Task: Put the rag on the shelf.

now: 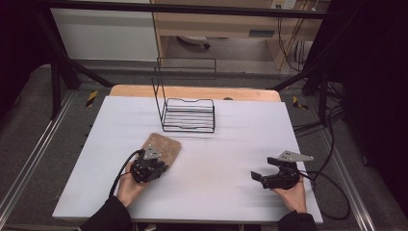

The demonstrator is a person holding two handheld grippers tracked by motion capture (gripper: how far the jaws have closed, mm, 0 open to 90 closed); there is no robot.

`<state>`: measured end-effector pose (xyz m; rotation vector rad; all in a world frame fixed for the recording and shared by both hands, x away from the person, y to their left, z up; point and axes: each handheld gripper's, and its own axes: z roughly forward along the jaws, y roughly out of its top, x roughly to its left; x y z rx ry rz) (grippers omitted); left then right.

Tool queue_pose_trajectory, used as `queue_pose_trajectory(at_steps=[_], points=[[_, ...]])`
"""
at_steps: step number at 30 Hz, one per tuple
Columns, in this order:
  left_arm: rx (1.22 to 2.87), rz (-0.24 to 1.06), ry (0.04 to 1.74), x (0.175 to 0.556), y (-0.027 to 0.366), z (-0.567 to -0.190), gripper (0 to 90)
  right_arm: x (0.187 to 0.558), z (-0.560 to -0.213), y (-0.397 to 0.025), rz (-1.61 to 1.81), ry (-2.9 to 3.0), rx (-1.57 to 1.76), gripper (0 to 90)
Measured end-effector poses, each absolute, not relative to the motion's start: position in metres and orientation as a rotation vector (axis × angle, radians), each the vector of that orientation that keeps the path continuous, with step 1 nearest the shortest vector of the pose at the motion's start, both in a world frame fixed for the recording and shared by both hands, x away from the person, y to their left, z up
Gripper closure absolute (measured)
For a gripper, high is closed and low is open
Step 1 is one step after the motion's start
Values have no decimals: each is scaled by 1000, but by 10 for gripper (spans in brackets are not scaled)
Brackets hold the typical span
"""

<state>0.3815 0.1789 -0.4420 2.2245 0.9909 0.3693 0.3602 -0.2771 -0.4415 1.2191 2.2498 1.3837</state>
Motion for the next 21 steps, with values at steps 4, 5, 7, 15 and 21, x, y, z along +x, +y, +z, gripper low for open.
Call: queue_pose_trajectory(at_steps=[4,5,7,15,21], points=[[2212,353,1004,383,180,-441,842,360,-442,-277,1384,2251,1218,10],[2205,342,1011,383,181,-440,847,360,-442,-277,1385,2251,1218,10],[2180,319,1024,384,183,-438,854,360,-442,-277,1388,2251,1217,11],[2093,288,1039,377,181,-414,855,360,-442,-277,1392,2250,1217,12],[2080,230,1009,370,162,-406,854,360,-442,-277,1392,2253,1219,14]])
